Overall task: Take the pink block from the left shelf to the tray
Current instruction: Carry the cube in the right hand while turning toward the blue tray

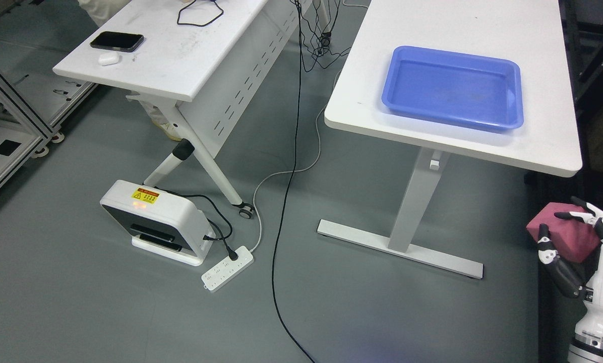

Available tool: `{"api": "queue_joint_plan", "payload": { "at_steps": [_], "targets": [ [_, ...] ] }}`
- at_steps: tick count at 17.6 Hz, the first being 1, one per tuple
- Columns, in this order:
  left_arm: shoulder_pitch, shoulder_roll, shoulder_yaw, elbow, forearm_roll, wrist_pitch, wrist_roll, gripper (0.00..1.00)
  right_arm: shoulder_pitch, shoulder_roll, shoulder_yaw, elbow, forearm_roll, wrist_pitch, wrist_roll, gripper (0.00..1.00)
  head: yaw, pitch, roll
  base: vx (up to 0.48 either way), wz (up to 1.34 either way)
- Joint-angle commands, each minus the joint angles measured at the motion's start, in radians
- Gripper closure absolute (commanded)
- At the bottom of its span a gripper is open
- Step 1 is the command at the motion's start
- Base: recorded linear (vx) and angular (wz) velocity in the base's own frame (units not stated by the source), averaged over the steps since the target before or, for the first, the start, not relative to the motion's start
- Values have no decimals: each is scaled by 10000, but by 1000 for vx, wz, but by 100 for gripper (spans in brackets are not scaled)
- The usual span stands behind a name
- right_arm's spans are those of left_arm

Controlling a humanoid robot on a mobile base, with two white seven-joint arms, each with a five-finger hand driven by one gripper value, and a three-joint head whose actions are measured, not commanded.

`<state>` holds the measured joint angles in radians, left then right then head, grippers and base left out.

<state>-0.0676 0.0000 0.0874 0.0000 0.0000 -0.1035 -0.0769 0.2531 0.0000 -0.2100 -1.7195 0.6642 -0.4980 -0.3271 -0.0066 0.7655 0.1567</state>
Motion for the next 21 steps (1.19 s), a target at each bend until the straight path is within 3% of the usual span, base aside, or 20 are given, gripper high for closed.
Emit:
{"api": "queue_joint_plan", "payload": {
  "at_steps": [1, 21],
  "targets": [
    [1, 175, 0, -174, 77, 7, 2, 0, -15, -175, 29, 0, 0, -5, 4, 95, 0, 0, 0, 383, -18],
    [1, 175, 0, -174, 77, 7, 2, 0, 46, -175, 1072, 0, 76, -5, 1124, 91, 0, 0, 0, 284, 67]
  ]
}}
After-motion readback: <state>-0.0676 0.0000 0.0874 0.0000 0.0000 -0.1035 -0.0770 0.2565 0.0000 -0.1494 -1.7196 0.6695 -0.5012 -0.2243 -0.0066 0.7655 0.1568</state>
